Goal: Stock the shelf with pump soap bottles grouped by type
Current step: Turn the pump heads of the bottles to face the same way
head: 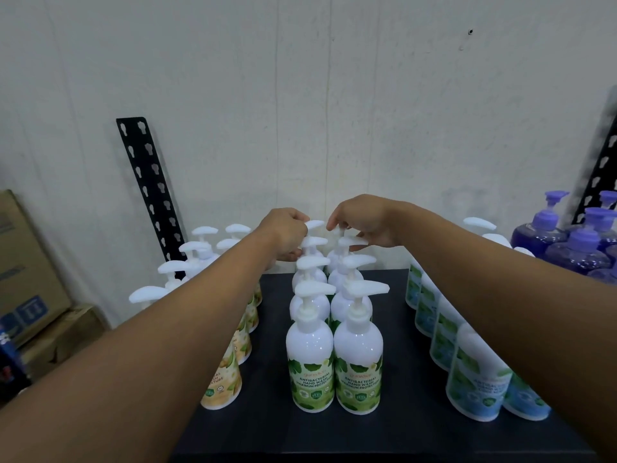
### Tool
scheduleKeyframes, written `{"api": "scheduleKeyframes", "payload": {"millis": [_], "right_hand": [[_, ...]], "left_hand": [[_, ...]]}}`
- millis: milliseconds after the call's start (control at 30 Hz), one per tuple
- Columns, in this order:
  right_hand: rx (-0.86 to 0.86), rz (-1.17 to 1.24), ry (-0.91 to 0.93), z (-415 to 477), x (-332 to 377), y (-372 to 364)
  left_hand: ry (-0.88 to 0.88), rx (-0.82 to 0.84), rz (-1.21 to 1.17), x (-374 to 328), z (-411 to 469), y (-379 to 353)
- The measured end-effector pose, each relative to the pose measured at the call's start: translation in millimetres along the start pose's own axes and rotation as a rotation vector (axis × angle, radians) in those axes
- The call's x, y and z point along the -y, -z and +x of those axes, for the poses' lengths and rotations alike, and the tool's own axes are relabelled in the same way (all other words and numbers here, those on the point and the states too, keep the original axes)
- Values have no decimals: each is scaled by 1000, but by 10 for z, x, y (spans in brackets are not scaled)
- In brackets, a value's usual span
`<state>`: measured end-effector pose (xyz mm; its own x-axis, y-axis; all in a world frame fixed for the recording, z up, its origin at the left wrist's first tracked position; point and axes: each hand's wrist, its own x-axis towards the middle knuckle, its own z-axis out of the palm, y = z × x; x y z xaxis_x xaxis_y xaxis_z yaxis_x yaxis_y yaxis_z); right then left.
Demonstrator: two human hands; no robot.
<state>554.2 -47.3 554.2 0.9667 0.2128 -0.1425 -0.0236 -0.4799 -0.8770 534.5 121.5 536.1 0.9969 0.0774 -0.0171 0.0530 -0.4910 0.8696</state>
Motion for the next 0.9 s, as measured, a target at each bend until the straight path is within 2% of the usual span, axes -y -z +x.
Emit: {"api": "scheduleKeyframes", "payload": {"millis": [267, 600, 900], "right_hand": [[-48, 4, 60, 53, -98, 6], [-24, 397, -88, 131, -260, 172], [-12, 415, -133, 134, -257, 175]], "left_hand": [[-4, 18, 0, 3, 1, 14], [-9, 17, -10, 22, 6, 14], [4, 39, 7, 12, 23, 28]]}}
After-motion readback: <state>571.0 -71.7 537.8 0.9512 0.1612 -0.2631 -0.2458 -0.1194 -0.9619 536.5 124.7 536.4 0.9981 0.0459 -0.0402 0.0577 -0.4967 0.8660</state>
